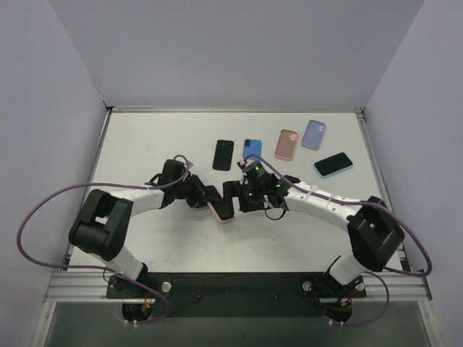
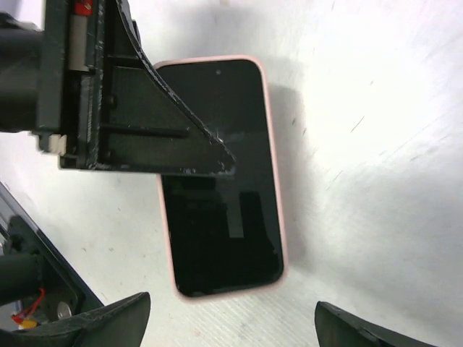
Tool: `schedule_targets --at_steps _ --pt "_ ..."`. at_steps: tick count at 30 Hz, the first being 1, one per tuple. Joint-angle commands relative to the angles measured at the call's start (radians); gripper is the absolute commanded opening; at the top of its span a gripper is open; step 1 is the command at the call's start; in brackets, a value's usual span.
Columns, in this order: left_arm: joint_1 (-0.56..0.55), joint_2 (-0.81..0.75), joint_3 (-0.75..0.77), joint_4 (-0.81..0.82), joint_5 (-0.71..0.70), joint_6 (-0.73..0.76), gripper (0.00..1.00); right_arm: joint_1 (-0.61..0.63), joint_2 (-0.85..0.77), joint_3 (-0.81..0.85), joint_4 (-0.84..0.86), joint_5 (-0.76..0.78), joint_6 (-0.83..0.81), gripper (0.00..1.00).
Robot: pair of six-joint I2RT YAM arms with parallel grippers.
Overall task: Take the phone out of the phone case
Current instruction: Pick up the phone at the center of the board, then remove the phone case from the phone.
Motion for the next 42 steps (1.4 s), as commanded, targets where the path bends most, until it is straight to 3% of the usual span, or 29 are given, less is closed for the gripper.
schedule_targets --at_steps 1,6,9,11,17,21,27,33,37,42 --pt "0.083 -0.091 0.086 0.150 0.139 0.003 0.00 -0.061 -0.168 0.053 -0.120 0.090 -0.065 0.92" --pt "0.132 -0.099 0.077 0.503 0.293 -0.183 0.00 -0.187 -0.274 0.008 -0.012 -0.054 0.088 0.98" --pt "0.141 -0.088 0.074 0.687 0.334 -0.303 0.00 -0.239 -0.290 -0.008 0.095 -0.136 0.197 0.95" --pt "0.143 -0.078 0.055 0.869 0.349 -0.382 0.00 -0.262 -0.288 -0.033 0.228 -0.211 0.268 0.84" --pt "0.144 -0.030 0.035 1.124 0.346 -0.579 0.00 -0.268 -0.253 -0.051 0.455 -0.285 0.441 0.56" --pt "0.147 -0.035 0.028 1.162 0.339 -0.612 0.00 -0.276 -0.239 -0.123 0.611 -0.315 0.561 0.28" --pt "0.160 -0.042 0.025 1.172 0.330 -0.626 0.00 -0.276 -0.202 -0.171 0.840 -0.344 0.724 0.00" --pt "0.167 -0.035 0.017 1.237 0.296 -0.661 0.00 -0.274 -0.164 -0.236 1.156 -0.347 0.940 0.00" --pt "0.167 0.030 0.017 1.612 0.242 -0.841 0.00 -0.268 -0.097 -0.252 1.529 -0.300 1.225 0.00" --pt "0.166 -0.001 0.046 1.608 0.199 -0.843 0.00 -0.264 -0.043 -0.200 1.706 -0.192 1.368 0.00"
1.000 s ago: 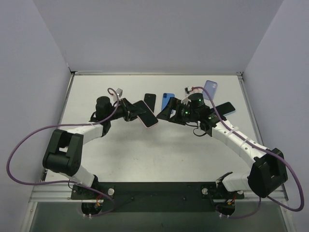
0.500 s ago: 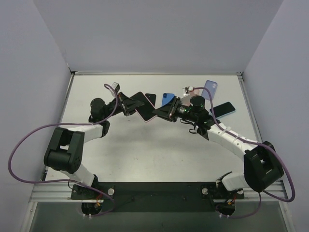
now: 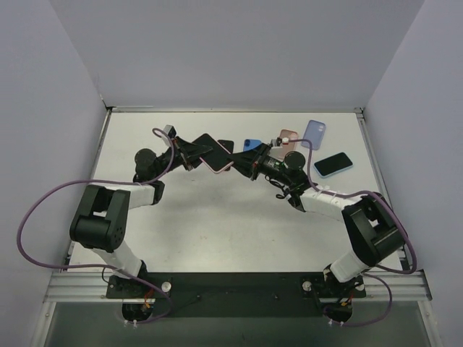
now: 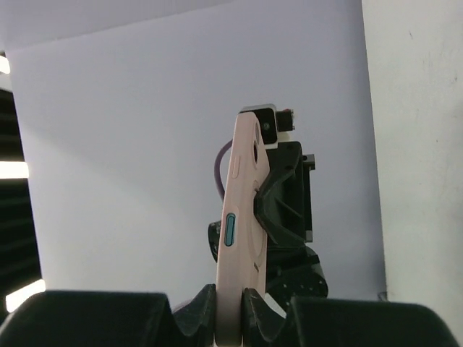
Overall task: Take the phone out of the phone case
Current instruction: Remove the phone case from the phone.
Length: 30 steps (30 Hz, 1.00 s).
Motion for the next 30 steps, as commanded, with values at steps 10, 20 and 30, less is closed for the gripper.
schedule_targets --at_steps 10,20,30 --pt "-0.014 -0.145 0.115 0.450 -0.206 0.003 0.00 0.021 0.071 0.201 0.516 0.242 0.383 0.00" --pt "-0.092 -0.118 0.314 0.450 -0.327 0.030 0.00 0.049 0.166 0.455 0.517 0.448 0.509 0.00" --pt "-0.106 -0.151 0.434 0.450 -0.392 -0.010 0.00 0.081 0.246 0.529 0.519 0.535 0.563 0.00"
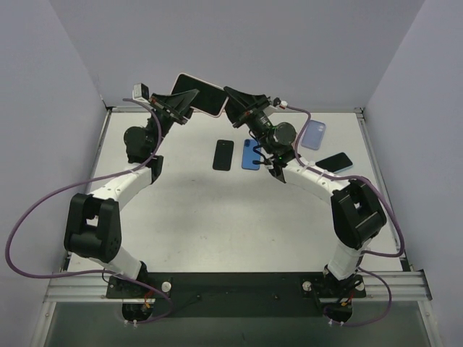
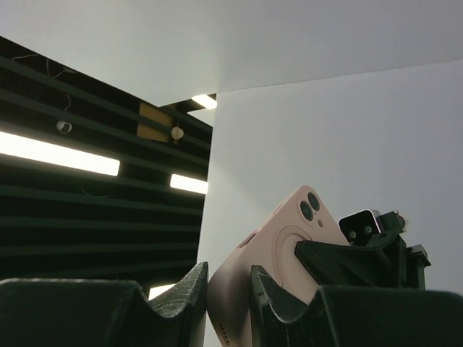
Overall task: Take the phone out of the phone case
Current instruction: Remove the phone case from the phone.
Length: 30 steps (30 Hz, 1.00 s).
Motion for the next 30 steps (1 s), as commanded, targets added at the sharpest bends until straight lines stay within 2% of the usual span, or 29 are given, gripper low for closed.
schedule_targets --at_steps 1,21,26,30 --pt "-0.076 -0.076 0.114 0.480 0.043 -0.102 0.00 0.017 0.046 0.031 0.360 0.126 0.329 0.00" --pt "-0.148 -0.110 0.252 0.480 -0.026 -0.076 0.00 0.077 0.150 0.081 0.360 0.178 0.346 0.00" --pt "-0.153 -0.137 0.149 0.480 -0.027 -0.079 0.00 0.067 0.150 0.003 0.360 0.163 0.320 0.00" --pt "-0.147 -0.154 0.056 0.483 -0.038 -0.095 0.00 0.012 0.116 -0.119 0.360 0.089 0.247 0.00"
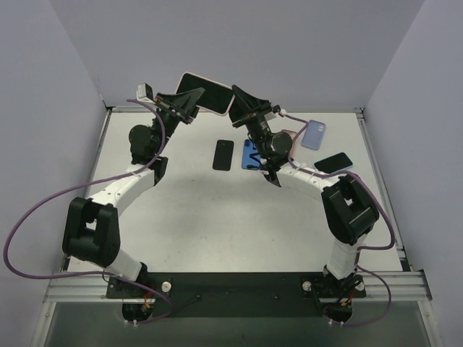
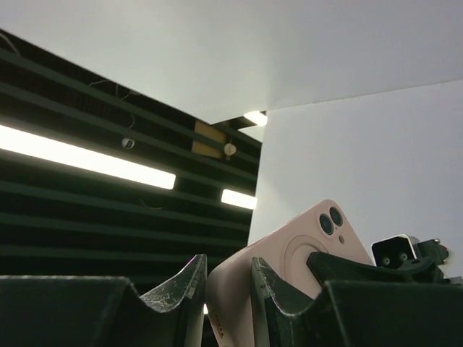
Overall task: Take the phone out of the phone case
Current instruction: Remove the phone case from the phone.
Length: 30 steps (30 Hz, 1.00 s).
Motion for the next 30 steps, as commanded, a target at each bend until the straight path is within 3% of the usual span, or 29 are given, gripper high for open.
schedule_targets --at_steps 1,11,18,27,29,30 --pt "-0.078 -0.129 -0.021 0.576 0.060 -0.178 0.00 -0.035 0.030 -0.179 0.153 -0.130 0.154 0.00" --pt "-0.036 -0.175 -0.238 0.576 0.085 -0.218 0.00 -0.175 -0.111 -0.509 0.152 -0.341 0.008 0.00" --pt "0.005 -0.224 -0.397 0.573 0.125 -0.221 0.00 -0.198 -0.155 -0.692 0.152 -0.363 -0.020 0.00" --pt "0.011 -0.218 -0.364 0.573 0.145 -0.199 0.00 -0.207 -0.218 -0.590 0.152 -0.431 -0.073 0.00" --pt "0.011 -0.209 -0.367 0.573 0.157 -0.207 0.00 -0.212 -0.231 -0.548 0.136 -0.469 -0.116 0.13" --pt "0.011 -0.198 -0.367 0.576 0.171 -0.213 0.00 -0.217 -0.235 -0.531 0.094 -0.487 -0.135 0.24"
